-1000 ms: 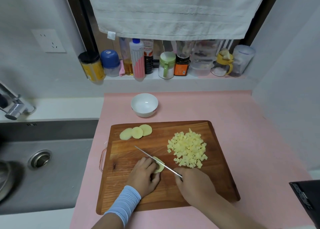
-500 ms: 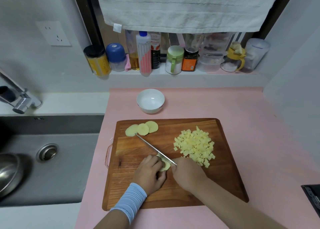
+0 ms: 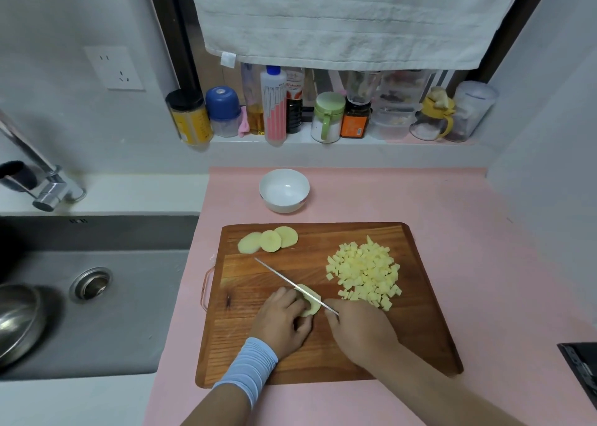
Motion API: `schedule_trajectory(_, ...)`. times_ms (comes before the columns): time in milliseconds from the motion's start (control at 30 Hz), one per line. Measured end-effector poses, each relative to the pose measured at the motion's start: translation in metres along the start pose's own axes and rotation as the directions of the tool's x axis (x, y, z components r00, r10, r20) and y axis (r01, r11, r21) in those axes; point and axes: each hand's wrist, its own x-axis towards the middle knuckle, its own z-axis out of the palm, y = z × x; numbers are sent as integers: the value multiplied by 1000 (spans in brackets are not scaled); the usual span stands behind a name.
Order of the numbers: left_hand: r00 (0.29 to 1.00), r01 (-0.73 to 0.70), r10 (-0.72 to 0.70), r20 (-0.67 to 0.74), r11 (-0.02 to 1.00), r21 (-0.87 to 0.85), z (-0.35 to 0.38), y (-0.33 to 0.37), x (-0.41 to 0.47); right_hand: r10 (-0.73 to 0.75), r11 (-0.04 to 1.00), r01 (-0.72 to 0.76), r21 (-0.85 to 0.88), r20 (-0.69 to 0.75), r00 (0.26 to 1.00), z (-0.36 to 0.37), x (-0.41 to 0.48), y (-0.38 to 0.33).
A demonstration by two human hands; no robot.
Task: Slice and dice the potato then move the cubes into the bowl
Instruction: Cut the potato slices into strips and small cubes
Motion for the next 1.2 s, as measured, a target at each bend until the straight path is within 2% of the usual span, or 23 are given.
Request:
schedule_trajectory(200,1000,-14,14,-9,1000,3,-1,1,0,16,1000,-16,23,6,1000,-5,-24,8)
schedule_trajectory(633,999,-21,22,-45,1000,12,1,0,0,95,992,-106,63,164,982,-16,-15,13)
schedule_trajectory(867,999,-20,21,-35,1000,13,2,-2,0,131,985,-148,84,186,974,-7,10,2)
schedule_trajectory(1200,995,-70,75,-59,993,91,4,1,-11,86,994,-94,55,145,986,-4,-3,-4)
